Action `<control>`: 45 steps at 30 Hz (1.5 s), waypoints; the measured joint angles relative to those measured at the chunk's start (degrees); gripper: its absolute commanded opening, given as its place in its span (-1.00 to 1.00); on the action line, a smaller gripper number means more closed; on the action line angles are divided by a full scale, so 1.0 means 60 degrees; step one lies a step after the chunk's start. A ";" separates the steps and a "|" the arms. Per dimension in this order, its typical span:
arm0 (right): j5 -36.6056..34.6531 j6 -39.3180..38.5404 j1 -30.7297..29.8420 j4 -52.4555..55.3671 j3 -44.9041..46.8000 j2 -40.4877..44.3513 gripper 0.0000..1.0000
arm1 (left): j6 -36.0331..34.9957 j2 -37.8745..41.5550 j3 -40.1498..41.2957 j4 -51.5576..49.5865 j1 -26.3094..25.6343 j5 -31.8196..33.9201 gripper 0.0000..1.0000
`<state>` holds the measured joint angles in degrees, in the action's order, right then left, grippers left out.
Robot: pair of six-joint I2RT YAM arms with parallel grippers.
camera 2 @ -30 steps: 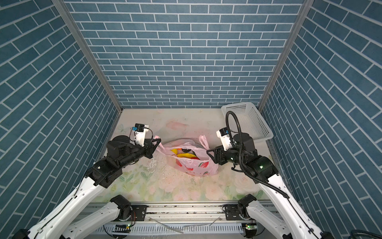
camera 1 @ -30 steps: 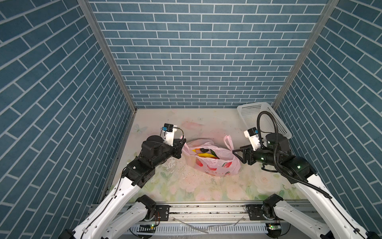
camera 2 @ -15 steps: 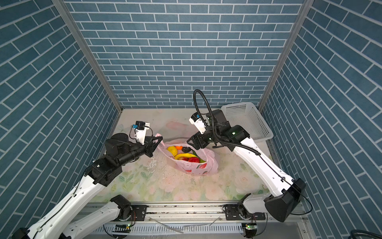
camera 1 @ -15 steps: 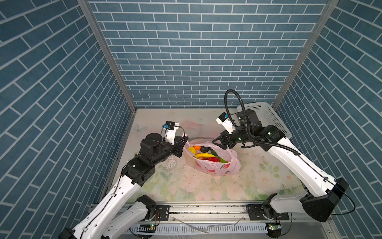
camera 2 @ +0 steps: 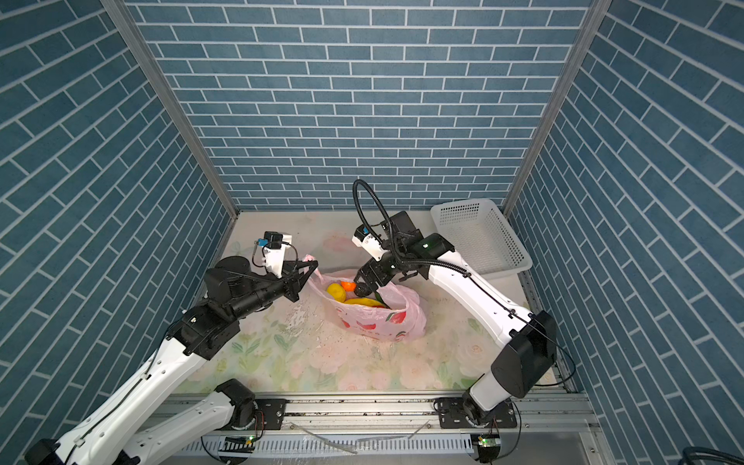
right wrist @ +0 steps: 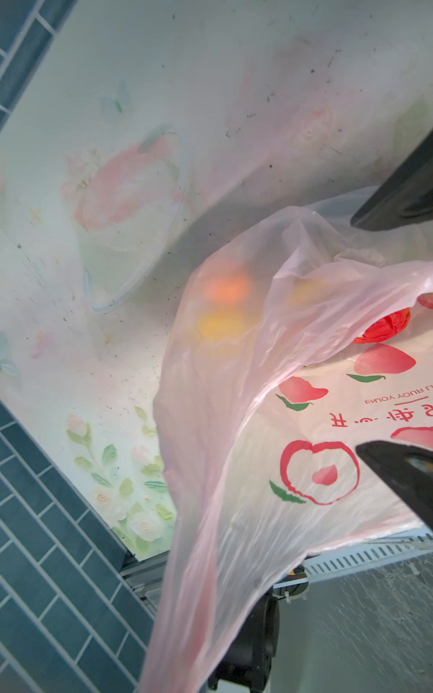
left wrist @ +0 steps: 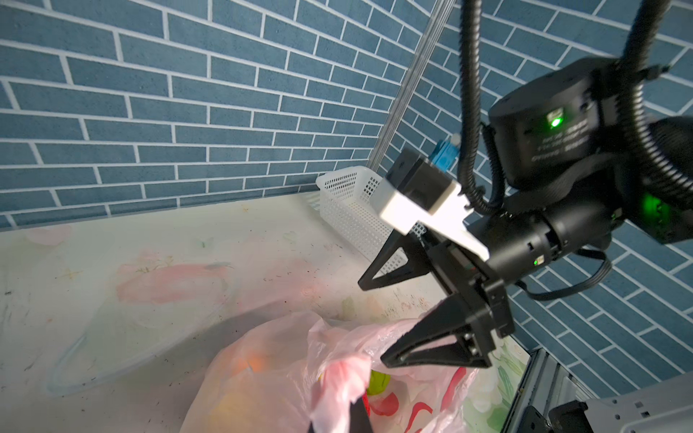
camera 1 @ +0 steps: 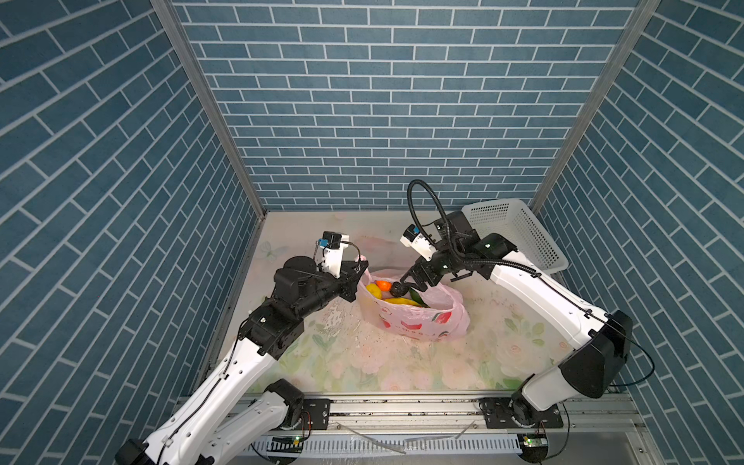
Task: Untie the knot of the plastic bag and take out the fruit
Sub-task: Pick up the plastic bag from the center of the table.
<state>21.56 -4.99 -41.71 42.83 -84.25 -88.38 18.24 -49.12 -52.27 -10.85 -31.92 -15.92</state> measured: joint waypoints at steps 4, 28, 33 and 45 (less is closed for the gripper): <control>-0.0244 0.0000 -0.0142 -0.0291 0.0663 -0.0047 0.74 | 0.0000 -0.0011 0.0000 0.0091 0.0000 0.0000 -1.00; -0.3646 -0.0342 0.0215 -0.3213 0.0430 -0.1246 -1.00 | -0.0448 0.0200 0.0029 -0.0951 -0.0018 0.0594 0.64; -0.3661 -0.0503 0.0284 -0.3034 -0.0273 -0.1497 -1.00 | -0.0747 -0.0135 -0.0339 -0.1304 -0.0018 0.0758 0.99; -0.3694 -0.0503 0.0288 -0.2703 -0.0962 -0.1606 -1.00 | -0.1348 -0.0641 -0.1253 -0.1894 -0.0018 0.0656 0.99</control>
<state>-0.60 -8.01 -39.99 26.61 -90.02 -98.02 10.15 -52.97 -59.79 -22.22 -32.03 -11.99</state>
